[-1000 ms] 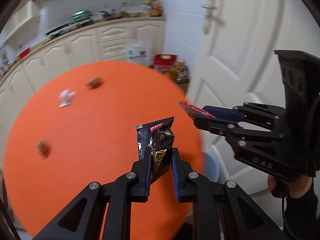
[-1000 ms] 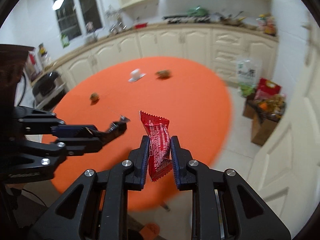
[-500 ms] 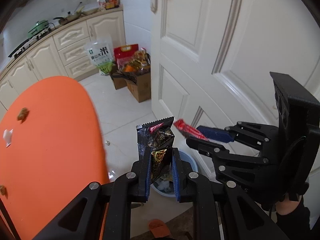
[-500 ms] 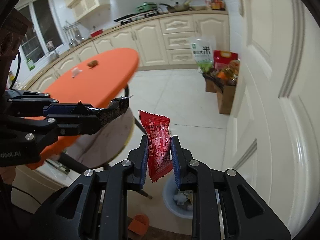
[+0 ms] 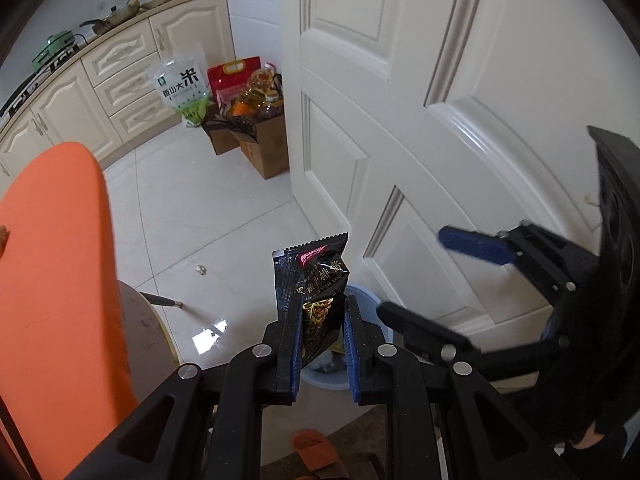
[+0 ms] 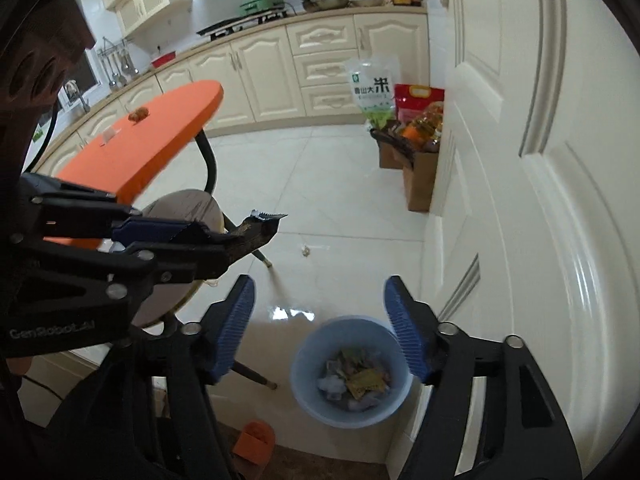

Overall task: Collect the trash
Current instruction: 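Carry both wrappers to the blue bin and open both tools over it, then move both tools back over the table toward the brown lumps, then grasp the round brown lump with the left tool while the right tool grasps the tan lump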

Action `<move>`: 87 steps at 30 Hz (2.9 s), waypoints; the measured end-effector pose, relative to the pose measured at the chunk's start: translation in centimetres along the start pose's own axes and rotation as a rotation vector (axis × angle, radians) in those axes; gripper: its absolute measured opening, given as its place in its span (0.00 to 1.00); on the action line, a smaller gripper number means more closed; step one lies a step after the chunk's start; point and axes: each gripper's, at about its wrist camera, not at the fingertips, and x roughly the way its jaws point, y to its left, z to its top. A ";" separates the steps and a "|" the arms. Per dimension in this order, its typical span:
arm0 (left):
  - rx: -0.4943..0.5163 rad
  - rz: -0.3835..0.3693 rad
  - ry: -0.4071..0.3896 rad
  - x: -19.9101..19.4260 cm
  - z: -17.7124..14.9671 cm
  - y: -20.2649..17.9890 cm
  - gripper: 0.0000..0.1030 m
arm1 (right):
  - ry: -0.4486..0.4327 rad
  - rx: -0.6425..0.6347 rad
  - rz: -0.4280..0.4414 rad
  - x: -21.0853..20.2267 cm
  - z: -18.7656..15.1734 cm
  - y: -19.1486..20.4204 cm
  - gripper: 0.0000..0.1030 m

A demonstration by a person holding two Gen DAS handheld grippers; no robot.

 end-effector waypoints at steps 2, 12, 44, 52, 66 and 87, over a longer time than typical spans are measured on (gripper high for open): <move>0.007 0.004 0.006 0.6 0.3 -0.2 0.14 | 0.011 -0.029 -0.025 0.1 -0.1 0.3 0.70; 0.039 -0.006 0.011 1.6 0.6 -1.2 0.27 | 0.027 -0.021 -0.047 -0.4 0.0 -0.3 0.73; -0.345 0.381 -0.297 -17.8 -16.8 20.9 0.61 | -0.137 -0.181 0.187 -4.6 12.6 21.7 0.96; -0.488 0.406 -0.246 -15.9 -22.2 28.8 0.61 | -0.062 -0.244 0.238 1.6 16.4 28.8 0.97; -0.433 0.347 -0.199 -12.3 -19.9 35.9 0.33 | 0.018 -0.229 0.246 11.0 21.5 32.7 0.98; -0.439 0.350 -0.267 -14.6 -22.3 35.8 0.19 | 0.064 -0.314 0.134 18.2 24.7 34.4 0.40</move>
